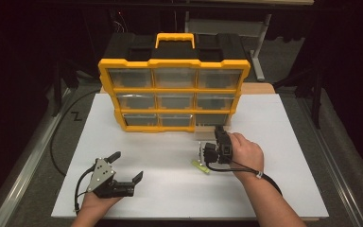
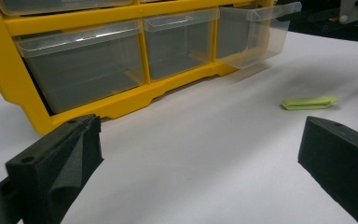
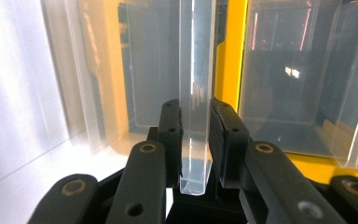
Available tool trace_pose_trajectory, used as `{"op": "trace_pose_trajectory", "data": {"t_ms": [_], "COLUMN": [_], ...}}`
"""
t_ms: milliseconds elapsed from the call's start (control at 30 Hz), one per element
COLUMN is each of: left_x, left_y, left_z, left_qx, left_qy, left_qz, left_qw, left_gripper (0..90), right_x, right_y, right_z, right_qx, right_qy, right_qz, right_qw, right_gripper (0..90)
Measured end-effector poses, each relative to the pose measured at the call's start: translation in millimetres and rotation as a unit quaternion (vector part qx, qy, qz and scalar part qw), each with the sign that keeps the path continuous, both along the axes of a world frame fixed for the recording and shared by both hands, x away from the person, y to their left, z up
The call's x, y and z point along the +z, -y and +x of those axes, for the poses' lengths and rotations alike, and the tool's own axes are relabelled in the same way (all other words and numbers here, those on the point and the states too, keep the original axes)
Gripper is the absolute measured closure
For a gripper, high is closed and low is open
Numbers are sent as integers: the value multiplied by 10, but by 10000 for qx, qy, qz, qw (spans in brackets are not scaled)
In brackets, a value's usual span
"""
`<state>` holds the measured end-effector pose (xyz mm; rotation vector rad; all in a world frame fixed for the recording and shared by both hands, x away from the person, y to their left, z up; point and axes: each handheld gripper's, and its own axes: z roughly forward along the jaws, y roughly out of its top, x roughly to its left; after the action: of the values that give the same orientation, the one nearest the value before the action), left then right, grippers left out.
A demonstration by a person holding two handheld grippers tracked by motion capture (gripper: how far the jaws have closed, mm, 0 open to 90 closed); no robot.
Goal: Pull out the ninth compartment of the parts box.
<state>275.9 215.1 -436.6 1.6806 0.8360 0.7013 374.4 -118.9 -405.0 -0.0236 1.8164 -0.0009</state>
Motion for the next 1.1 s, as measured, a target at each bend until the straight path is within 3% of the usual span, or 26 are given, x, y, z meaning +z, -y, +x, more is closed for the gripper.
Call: {"op": "trace_pose_trajectory", "data": {"t_ms": [667, 1100], "left_x": [-1, -4], "left_y": [2, 5], "left_z": [-3, 1], "left_qx": [1, -14], "left_qy": [-16, -30], "left_qz": [2, -8], "left_qw": [10000, 10000], "left_gripper": [3, 3], "right_x": [-2, -22], "right_y": [19, 13], "right_z": [-226, -269], "right_qx": [92, 119], "right_qy": [-17, 28], "right_qz": [-10, -23], "right_qw": [10000, 9999], "right_gripper": [779, 779]}}
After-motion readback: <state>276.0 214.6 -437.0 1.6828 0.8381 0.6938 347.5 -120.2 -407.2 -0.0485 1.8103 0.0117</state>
